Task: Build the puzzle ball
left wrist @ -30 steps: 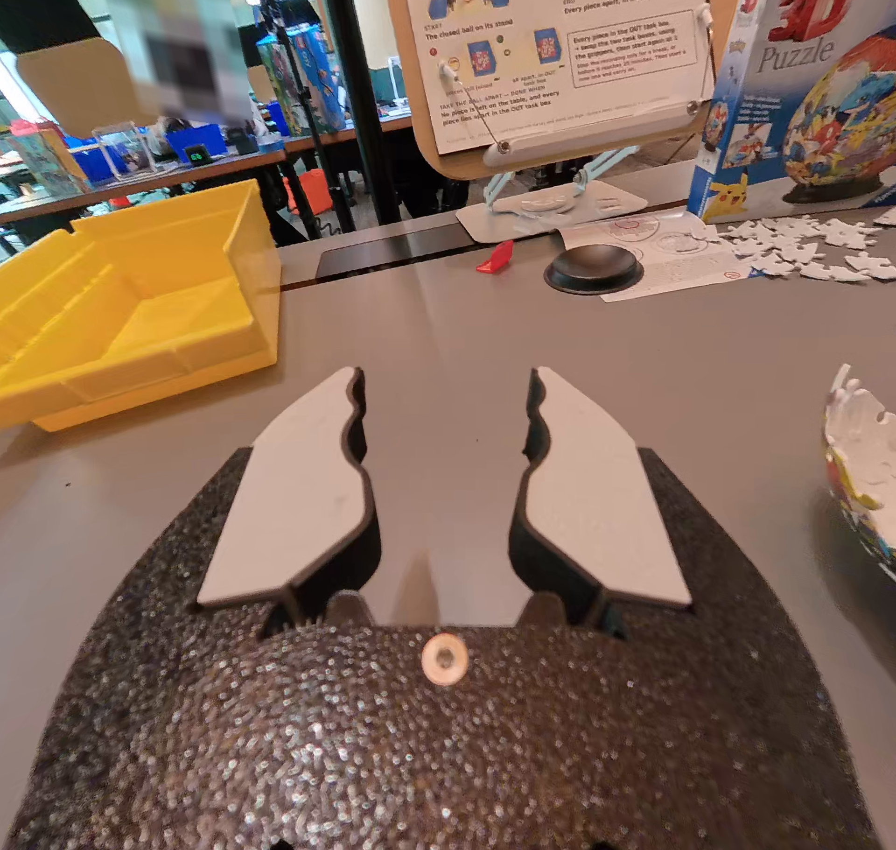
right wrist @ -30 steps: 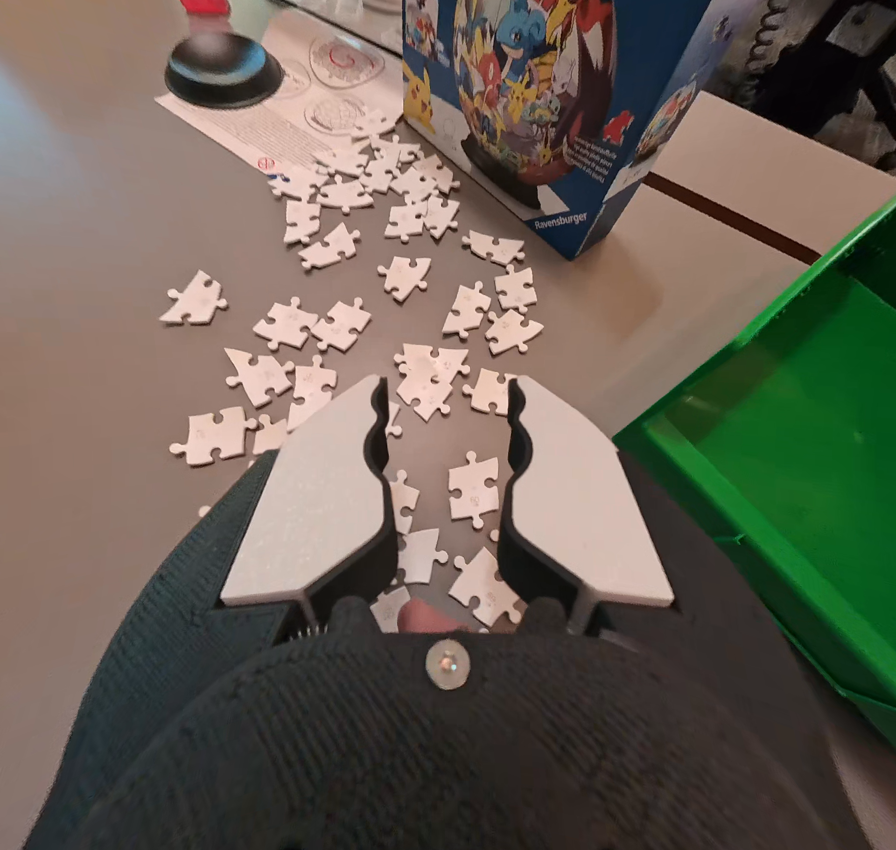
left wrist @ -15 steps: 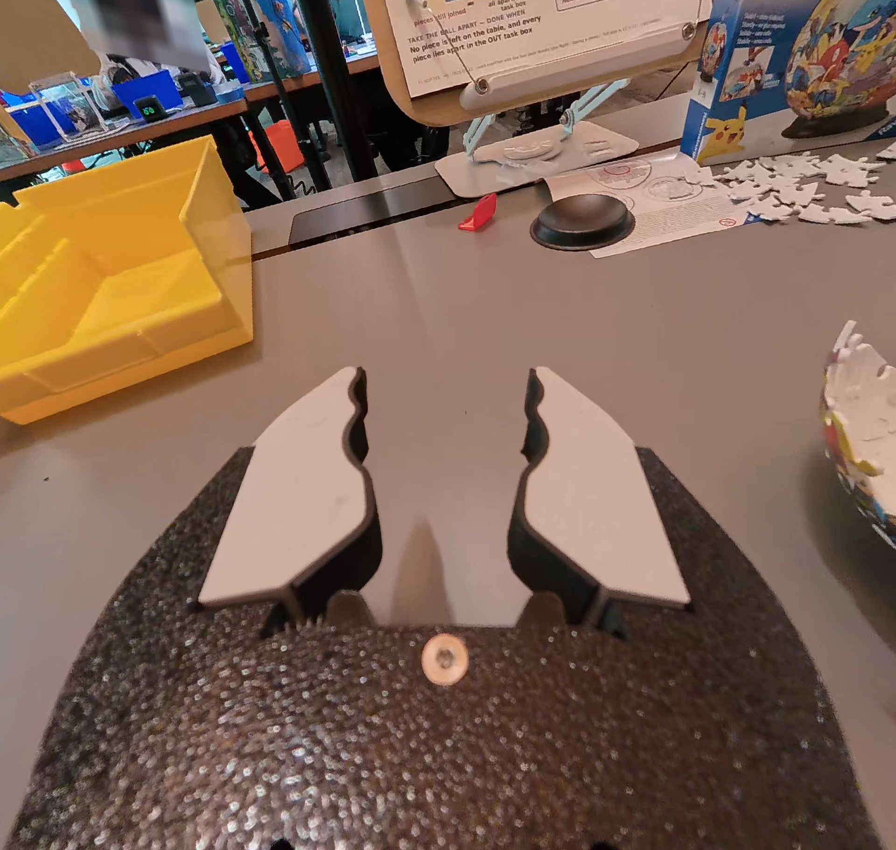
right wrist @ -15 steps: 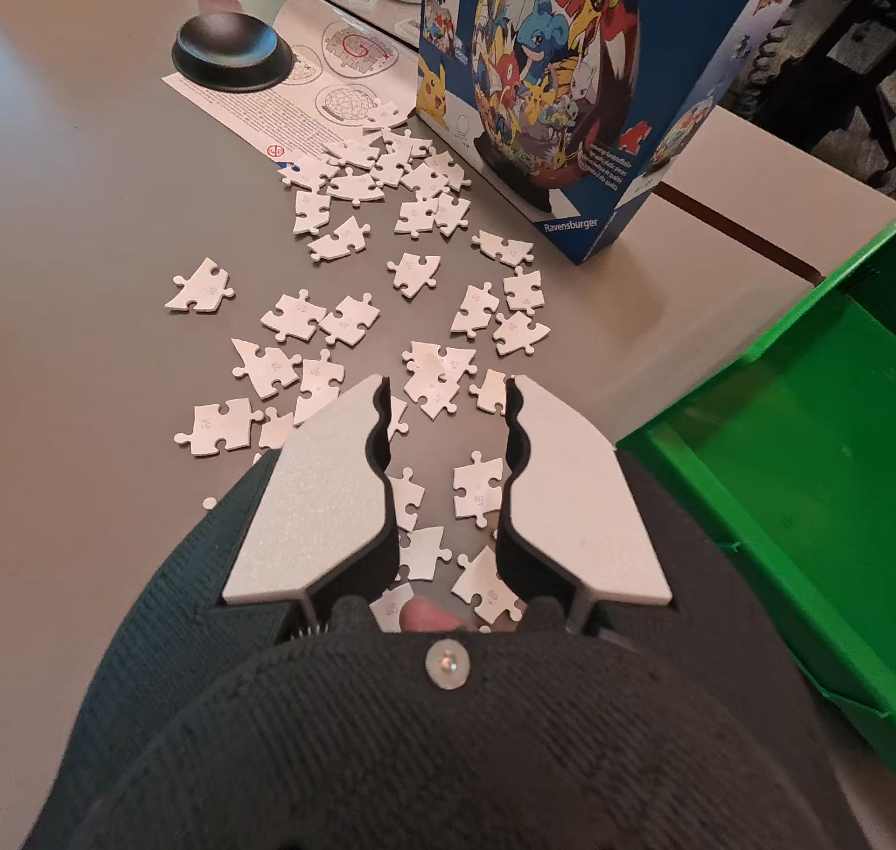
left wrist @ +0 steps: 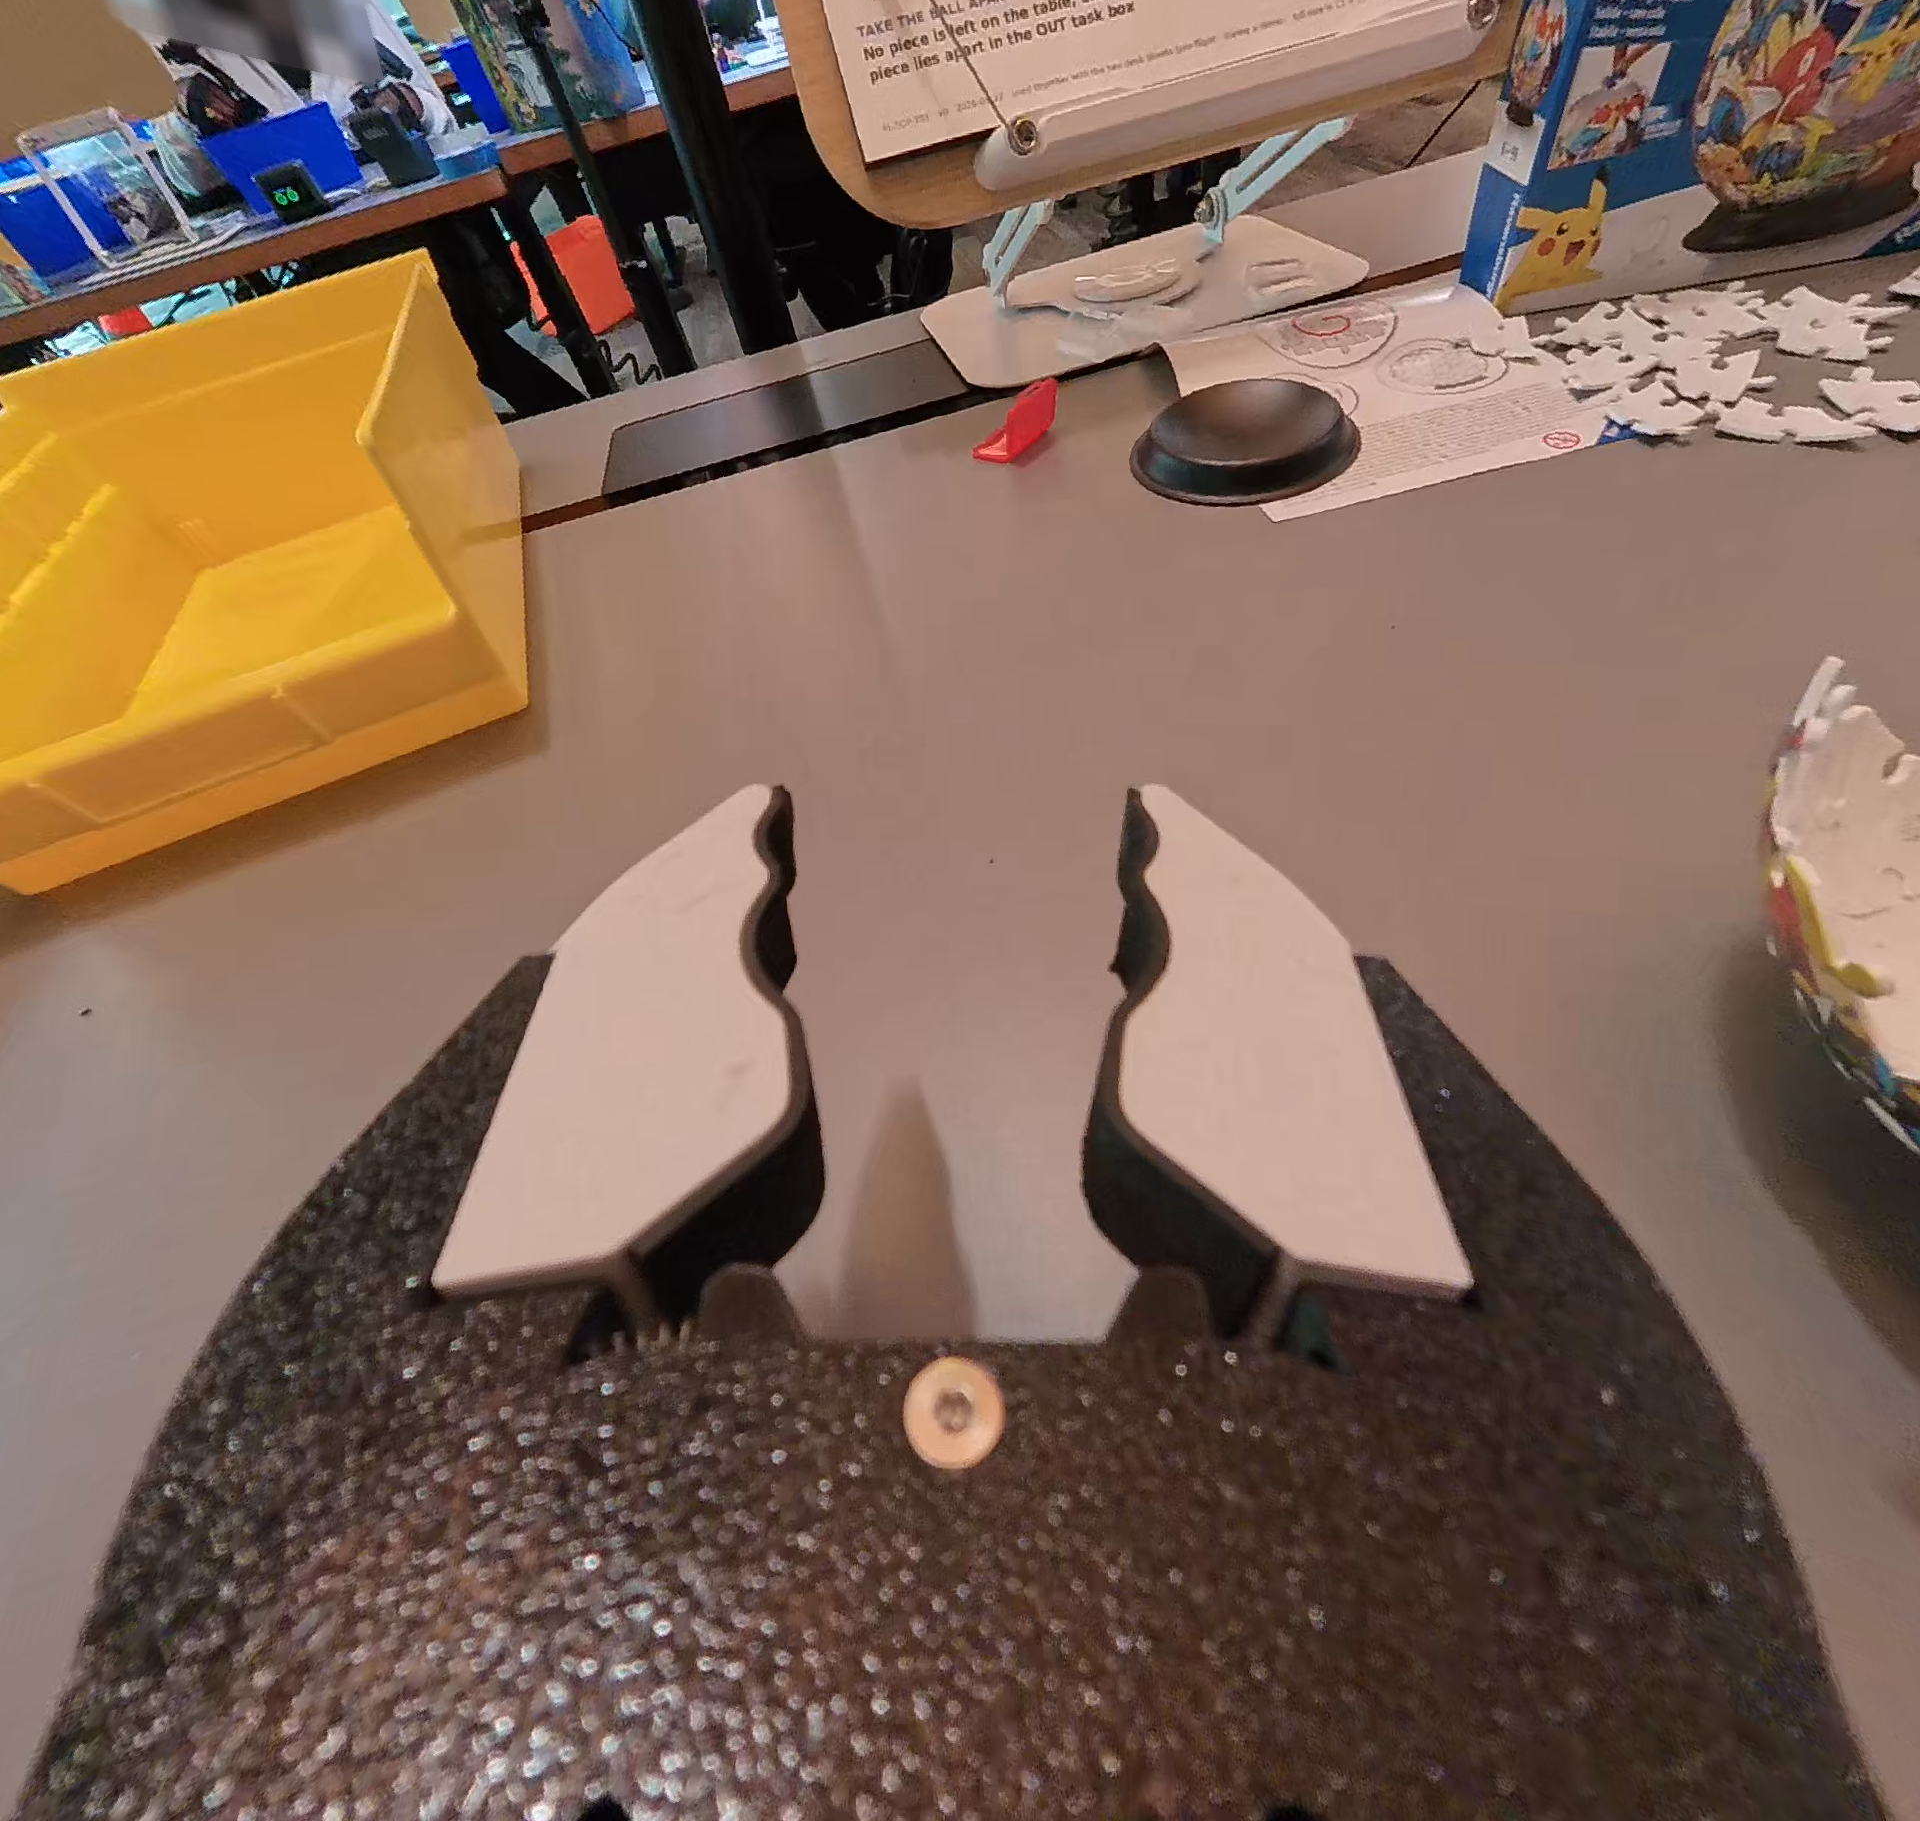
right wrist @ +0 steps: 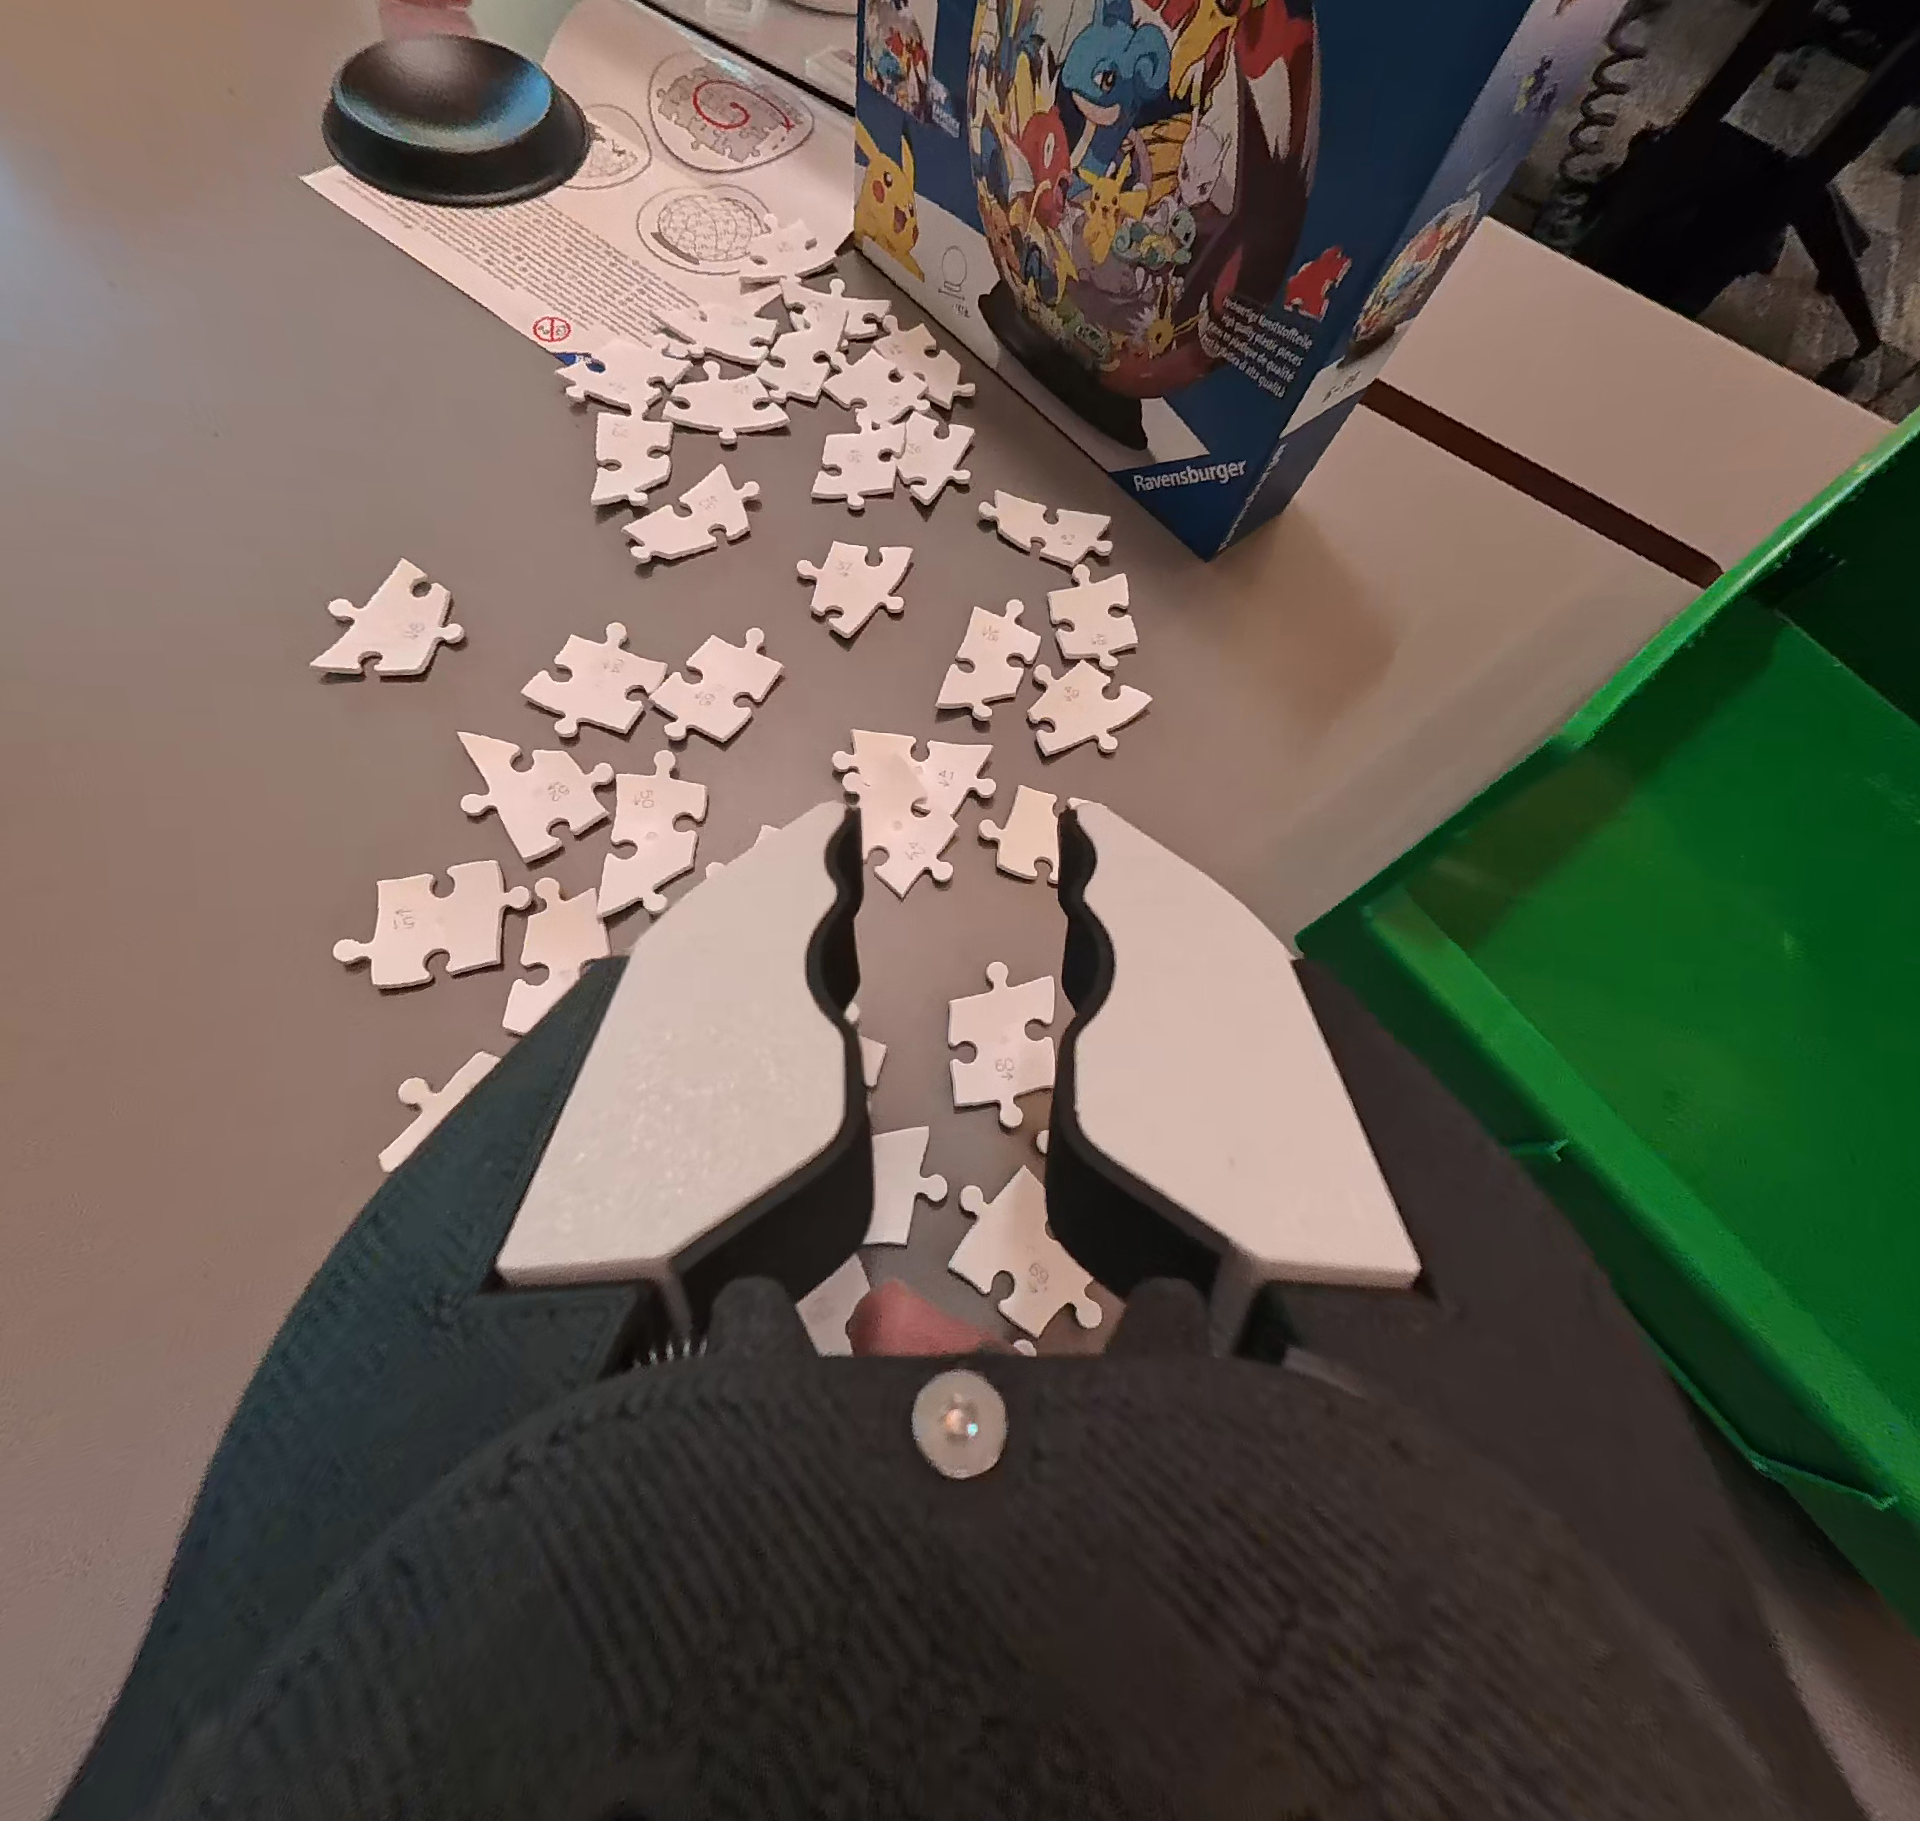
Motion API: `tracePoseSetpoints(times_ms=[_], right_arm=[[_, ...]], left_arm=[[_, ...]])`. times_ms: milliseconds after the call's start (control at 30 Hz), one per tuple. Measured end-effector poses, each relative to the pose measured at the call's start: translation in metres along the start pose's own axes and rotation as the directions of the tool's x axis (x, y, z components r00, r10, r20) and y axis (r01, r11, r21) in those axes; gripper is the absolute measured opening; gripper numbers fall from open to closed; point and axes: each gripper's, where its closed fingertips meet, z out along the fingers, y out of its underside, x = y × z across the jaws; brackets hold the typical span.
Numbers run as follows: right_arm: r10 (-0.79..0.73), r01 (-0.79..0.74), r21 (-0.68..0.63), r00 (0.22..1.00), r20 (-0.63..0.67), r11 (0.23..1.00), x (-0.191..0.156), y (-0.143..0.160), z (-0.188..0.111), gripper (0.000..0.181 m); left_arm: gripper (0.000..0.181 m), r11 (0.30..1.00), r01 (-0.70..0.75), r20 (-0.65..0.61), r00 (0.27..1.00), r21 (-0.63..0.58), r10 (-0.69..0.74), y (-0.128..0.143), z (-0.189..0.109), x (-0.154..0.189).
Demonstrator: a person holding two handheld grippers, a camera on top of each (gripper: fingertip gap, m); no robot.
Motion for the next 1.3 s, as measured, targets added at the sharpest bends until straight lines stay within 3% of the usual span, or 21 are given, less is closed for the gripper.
tracePoseSetpoints(times_ms=[400, 633, 733, 800, 900, 1000, 1133, 1300], right_arm=[[0.025, -0.026, 0.023, 0.999, 0.022, 0.999, 0.004, 0.002, -0.007, 0.0], [0.011, -0.011, 0.016, 0.999, 0.045, 1.0, -0.004, 0.0, -0.001, 0.003], [0.004, -0.005, 0.019, 0.997, 0.071, 1.0, -0.016, -0.005, 0.007, 0.021], [-0.021, 0.018, 0.026, 0.99, 0.139, 0.999, -0.037, -0.015, 0.019, 0.033], [-0.153, 0.15, 0.031, 0.972, 0.178, 0.988, -0.068, -0.031, 0.053, 0.036], [-0.166, 0.175, -0.017, 0.956, 0.243, 0.984, -0.092, -0.041, 0.095, 0.037], [-0.141, 0.178, -0.091, 0.939, 0.314, 0.98, -0.107, -0.042, 0.141, 0.034], [-0.139, 0.204, -0.165, 0.931, 0.338, 0.965, -0.11, -0.041, 0.161, 0.032]], left_arm=[[0.057, 1.0, 0.014, 0.006, 1.0, -0.004, -0.014, 0.001, -0.001, -0.002], [0.056, 1.0, -0.006, 0.018, 1.0, -0.026, 0.007, 0.004, 0.0, -0.001], [0.056, 0.999, -0.013, 0.017, 1.0, -0.032, 0.014, 0.004, 0.001, 0.0], [0.055, 0.999, -0.015, 0.018, 1.0, -0.038, 0.015, 0.005, 0.002, 0.0], [0.055, 0.999, -0.017, 0.013, 1.0, -0.052, 0.018, 0.007, 0.003, 0.001], [0.055, 0.999, -0.017, 0.013, 1.0, -0.051, 0.017, 0.006, 0.003, 0.001], [0.055, 0.999, -0.005, -0.006, 1.0, -0.054, 0.005, 0.007, 0.001, 0.003], [0.055, 0.998, -0.003, -0.024, 1.0, -0.062, 0.001, 0.008, 0.002, 0.005]])
